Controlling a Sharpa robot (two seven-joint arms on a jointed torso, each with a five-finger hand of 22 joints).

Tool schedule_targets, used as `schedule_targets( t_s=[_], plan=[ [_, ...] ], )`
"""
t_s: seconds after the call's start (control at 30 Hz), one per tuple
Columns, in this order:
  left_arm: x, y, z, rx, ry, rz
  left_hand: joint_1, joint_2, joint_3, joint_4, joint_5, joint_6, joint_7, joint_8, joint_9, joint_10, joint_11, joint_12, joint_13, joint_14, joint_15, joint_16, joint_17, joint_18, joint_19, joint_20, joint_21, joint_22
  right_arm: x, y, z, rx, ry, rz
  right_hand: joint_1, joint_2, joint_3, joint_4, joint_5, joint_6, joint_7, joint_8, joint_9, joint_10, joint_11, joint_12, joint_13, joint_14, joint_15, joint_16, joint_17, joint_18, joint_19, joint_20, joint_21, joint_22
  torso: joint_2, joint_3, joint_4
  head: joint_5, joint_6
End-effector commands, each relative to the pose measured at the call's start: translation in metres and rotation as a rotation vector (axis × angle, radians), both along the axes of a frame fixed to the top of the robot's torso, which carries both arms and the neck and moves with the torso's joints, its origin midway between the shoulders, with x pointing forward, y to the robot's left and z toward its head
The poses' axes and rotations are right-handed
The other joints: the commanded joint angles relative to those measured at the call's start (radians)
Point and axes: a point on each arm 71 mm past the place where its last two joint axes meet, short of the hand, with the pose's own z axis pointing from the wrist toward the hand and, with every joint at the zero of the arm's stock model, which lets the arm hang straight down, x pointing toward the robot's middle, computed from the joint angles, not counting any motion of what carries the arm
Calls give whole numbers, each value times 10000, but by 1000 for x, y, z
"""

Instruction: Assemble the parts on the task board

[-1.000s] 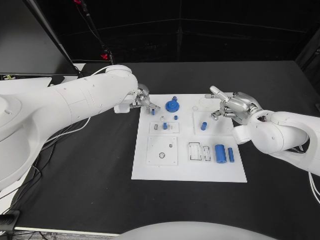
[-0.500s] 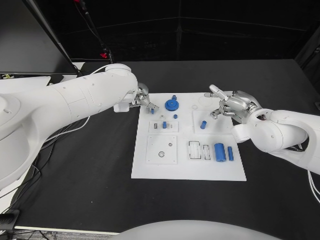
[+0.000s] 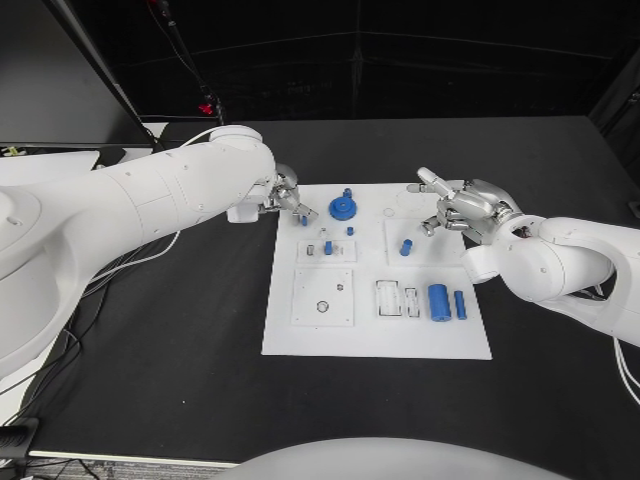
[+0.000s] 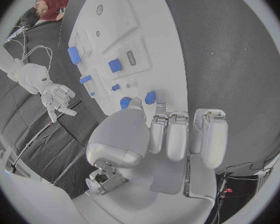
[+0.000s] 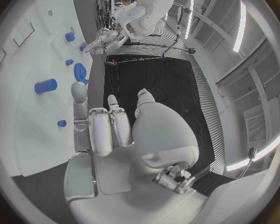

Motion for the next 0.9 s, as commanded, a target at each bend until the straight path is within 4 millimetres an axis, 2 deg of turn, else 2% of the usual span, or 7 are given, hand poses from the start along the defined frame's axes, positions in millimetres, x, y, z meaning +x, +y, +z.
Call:
schedule_targets(
  t_s=[0.03,0.6,0.77,0.9],
  plan=[
    [0,-2,1,-68,31,-175,431,308,83,-1,124,92,-18,-60,-27,1058,-49,-24,2573,1031,-89,8,2634,-65,1044,-39,32,2634,0,2,1,61,-9,99,32,42,-24,-9,52,-54,13,25,-13,17,24,15,1177,-79,12,-41,762,84,-66,36,-62,-7,0,-2,-6,-5,-7],
    [0,-3,1,-143,1,-235,956,371,384,2,616,140,-49,-196,-118,1058,-77,-24,2573,1031,-120,8,2634,-65,1044,-68,32,2634,0,1,1,51,-12,72,52,46,-27,-22,87,-61,14,28,-13,14,26,15,1172,-84,15,-42,755,88,-81,38,-94,-17,2,4,-4,-59,-33],
    [-1,-3,1,-156,20,-264,1204,330,573,6,960,166,-60,-251,-152,1058,-88,-24,2573,1031,-133,8,2634,-65,1044,-80,32,2634,0,1,1,50,-7,73,55,48,-27,-24,92,-62,14,28,-13,11,27,13,1169,-87,15,-43,753,88,-83,38,-98,-18,2,-3,-14,-70,-47],
    [-1,-4,1,-161,20,-272,1511,175,779,-7,1413,175,-77,-292,-170,1058,-104,-24,2573,1031,-147,8,2634,-65,1044,-92,32,2634,0,1,1,49,-2,83,59,49,-27,-27,98,-62,15,29,-13,3,27,7,1161,-92,16,-46,746,94,-102,39,-125,-31,2,-4,-6,-93,-62]
  ],
)
